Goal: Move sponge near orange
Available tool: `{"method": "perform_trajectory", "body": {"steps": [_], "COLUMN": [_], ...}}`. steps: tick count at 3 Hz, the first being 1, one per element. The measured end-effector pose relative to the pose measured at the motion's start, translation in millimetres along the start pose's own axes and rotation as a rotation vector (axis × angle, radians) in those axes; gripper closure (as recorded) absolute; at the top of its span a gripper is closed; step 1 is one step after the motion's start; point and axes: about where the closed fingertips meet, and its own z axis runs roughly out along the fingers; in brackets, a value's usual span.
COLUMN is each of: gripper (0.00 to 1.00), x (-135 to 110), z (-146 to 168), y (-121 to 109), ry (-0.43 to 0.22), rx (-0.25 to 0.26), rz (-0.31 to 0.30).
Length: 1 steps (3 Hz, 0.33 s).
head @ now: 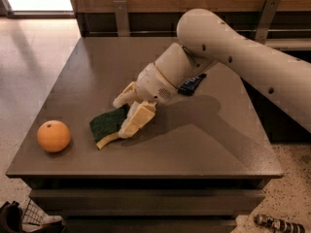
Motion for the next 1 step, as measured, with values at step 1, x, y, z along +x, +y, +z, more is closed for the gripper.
{"method": "perform_trajectory", "body": {"steps": [1], "gripper": [0.00], "x": [-0.5], "z": [0.9], "y": [0.2], "ry": [0.000], "rx": [-0.002], "rz": [-0.001]}}
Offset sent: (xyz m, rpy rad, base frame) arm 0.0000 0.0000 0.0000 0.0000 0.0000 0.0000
